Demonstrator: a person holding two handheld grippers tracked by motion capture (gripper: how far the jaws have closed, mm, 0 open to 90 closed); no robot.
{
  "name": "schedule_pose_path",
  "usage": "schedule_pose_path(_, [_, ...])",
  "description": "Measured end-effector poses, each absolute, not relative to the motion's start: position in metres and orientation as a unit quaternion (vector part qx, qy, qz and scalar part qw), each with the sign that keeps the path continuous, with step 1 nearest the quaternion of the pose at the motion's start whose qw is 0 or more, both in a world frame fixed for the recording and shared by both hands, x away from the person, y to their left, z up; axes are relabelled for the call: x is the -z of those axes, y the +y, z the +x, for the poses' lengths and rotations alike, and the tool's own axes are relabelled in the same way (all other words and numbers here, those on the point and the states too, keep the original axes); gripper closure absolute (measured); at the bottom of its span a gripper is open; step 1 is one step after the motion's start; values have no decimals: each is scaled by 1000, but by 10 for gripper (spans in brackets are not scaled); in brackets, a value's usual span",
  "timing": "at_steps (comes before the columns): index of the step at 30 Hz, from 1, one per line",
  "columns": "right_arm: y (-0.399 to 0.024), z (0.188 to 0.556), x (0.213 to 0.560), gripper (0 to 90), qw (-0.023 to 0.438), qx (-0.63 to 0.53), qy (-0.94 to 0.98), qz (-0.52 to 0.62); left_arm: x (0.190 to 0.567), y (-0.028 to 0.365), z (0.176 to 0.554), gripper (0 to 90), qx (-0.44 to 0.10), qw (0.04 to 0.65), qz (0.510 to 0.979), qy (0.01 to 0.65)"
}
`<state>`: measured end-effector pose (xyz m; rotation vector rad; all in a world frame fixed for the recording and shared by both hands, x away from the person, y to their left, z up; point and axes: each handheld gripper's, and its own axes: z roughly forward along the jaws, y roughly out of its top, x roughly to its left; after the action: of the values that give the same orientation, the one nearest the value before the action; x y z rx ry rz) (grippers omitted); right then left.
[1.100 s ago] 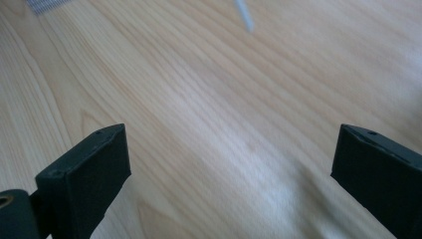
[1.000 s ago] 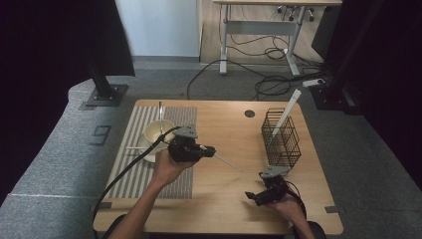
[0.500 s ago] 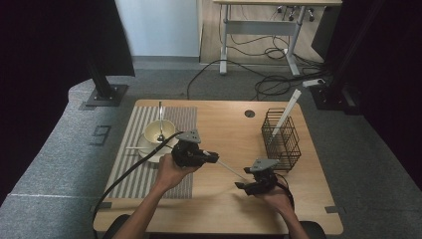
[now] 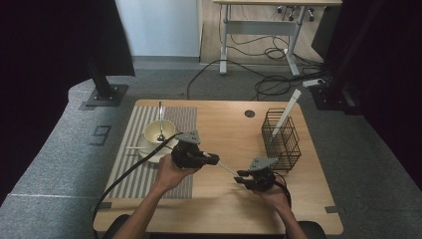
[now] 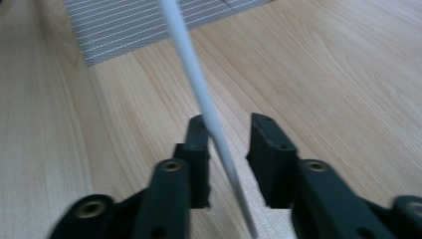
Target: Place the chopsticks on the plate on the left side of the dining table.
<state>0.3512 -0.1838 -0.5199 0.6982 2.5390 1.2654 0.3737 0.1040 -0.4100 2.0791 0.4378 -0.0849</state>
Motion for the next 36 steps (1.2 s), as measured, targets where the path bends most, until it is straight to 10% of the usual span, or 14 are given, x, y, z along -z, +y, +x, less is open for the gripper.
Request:
schedule_pose_path(8, [-184,345,514,819,116,-441,866,205,416,117,382,794,30,514,835,196])
schedule_pose_path(21, [-179,338,514,858,102,-438,874,184,411,130,383,279,-97,525,808,250])
schedule_pose_path(36, [-185,333,510,857,98,-439,875,182,437,127,388,238,-135,471,829,269])
